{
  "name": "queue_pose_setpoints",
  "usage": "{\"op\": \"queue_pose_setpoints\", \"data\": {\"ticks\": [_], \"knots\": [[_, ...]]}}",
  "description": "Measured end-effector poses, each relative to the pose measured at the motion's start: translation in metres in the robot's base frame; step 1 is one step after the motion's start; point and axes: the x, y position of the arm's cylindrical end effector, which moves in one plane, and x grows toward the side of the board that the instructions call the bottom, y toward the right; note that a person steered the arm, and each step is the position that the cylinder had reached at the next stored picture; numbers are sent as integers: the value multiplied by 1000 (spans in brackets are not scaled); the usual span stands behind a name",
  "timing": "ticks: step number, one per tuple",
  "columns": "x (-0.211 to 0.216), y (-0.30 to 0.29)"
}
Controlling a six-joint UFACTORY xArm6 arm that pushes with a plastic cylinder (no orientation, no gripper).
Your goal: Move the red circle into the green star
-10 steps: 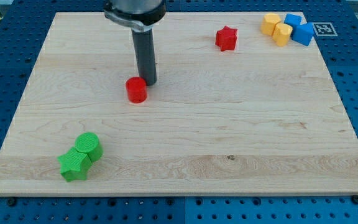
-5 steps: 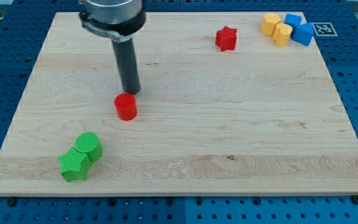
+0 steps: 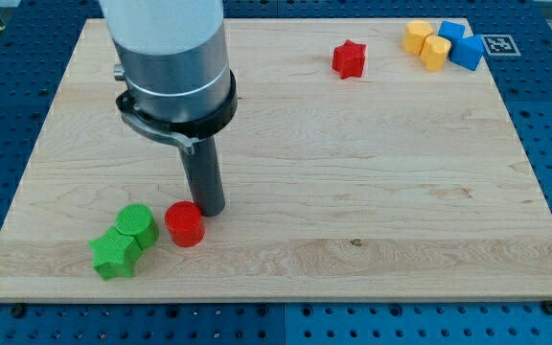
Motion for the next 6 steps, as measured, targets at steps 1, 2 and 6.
{"op": "queue_pose_setpoints", "data": {"ticks": [1, 2, 6], "knots": [[18, 0], [38, -2], [36, -22]]}}
